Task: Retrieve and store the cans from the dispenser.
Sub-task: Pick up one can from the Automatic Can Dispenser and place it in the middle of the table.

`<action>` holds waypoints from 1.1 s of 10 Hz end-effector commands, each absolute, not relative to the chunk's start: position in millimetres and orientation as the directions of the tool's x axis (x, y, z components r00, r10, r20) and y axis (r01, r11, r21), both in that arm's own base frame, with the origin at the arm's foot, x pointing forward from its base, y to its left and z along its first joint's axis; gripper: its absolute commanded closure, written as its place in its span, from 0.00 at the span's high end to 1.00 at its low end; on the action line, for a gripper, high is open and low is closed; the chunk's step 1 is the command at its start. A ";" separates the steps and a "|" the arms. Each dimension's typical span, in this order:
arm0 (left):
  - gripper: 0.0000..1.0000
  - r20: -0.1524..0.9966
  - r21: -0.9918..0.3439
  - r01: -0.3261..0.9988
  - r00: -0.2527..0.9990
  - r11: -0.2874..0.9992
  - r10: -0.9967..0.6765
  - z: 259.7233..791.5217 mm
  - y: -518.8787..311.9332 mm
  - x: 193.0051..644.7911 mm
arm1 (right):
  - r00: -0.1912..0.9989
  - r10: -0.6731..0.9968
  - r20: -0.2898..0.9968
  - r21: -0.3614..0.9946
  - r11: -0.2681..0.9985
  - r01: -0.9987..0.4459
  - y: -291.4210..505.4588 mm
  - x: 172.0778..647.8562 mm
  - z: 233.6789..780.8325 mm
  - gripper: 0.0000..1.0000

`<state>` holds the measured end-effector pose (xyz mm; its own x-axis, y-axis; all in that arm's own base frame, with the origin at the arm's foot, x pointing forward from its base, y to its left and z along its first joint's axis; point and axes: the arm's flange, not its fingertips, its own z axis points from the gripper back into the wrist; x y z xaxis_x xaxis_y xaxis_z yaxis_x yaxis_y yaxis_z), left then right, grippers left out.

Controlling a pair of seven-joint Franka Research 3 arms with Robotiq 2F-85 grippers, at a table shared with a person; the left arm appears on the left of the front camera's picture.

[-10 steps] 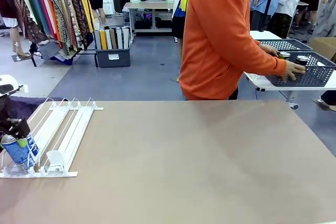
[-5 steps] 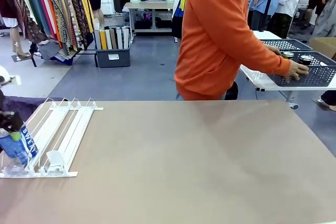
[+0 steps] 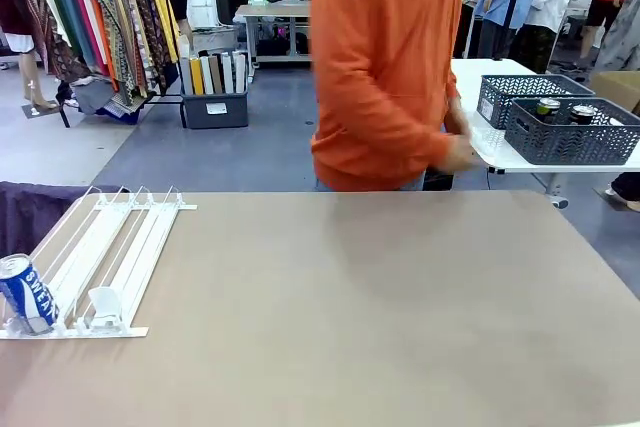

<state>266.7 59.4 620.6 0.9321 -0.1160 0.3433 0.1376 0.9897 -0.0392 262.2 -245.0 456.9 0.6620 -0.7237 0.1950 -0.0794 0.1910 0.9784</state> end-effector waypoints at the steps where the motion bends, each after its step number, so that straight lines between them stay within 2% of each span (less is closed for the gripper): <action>1: 0.00 0.401 -0.053 0.095 0.914 0.994 -0.066 629.8 80.4 271.3 | 0.655 -0.727 0.207 0.977 0.187 -0.102 -244.4 263.6 458.5 1.00; 3: 0.00 0.329 -0.106 0.061 0.944 0.993 -0.023 617.7 96.4 282.4 | 0.655 -0.727 0.207 0.977 0.187 -0.102 -244.4 263.6 458.5 1.00; 4: 0.00 0.381 -0.067 0.103 0.922 0.992 -0.070 633.4 80.3 264.4 | 0.655 -0.727 0.207 0.977 0.187 -0.102 -244.4 263.6 458.5 1.00; 8: 0.00 0.363 -0.076 0.095 0.930 0.993 -0.061 626.9 84.6 269.4 | 0.655 -0.727 0.207 0.977 0.187 -0.102 -244.4 263.6 458.5 1.00; 10: 0.00 0.487 -0.201 0.169 0.872 0.965 -0.051 621.3 15.0 286.5 | 0.655 -0.727 0.207 0.977 0.187 -0.102 -244.4 263.6 458.5 1.00; 11: 0.00 0.519 -0.170 0.266 0.843 0.949 -0.143 616.5 -36.3 300.0 | 0.655 -0.727 0.207 0.977 0.187 -0.102 -244.4 263.6 458.5 1.00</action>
<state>285.5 11.7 621.7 0.8830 -0.1017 0.4582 0.1965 0.9667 -0.1641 262.1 -245.0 456.9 0.6620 -0.7237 0.1951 -0.0796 0.1910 0.9784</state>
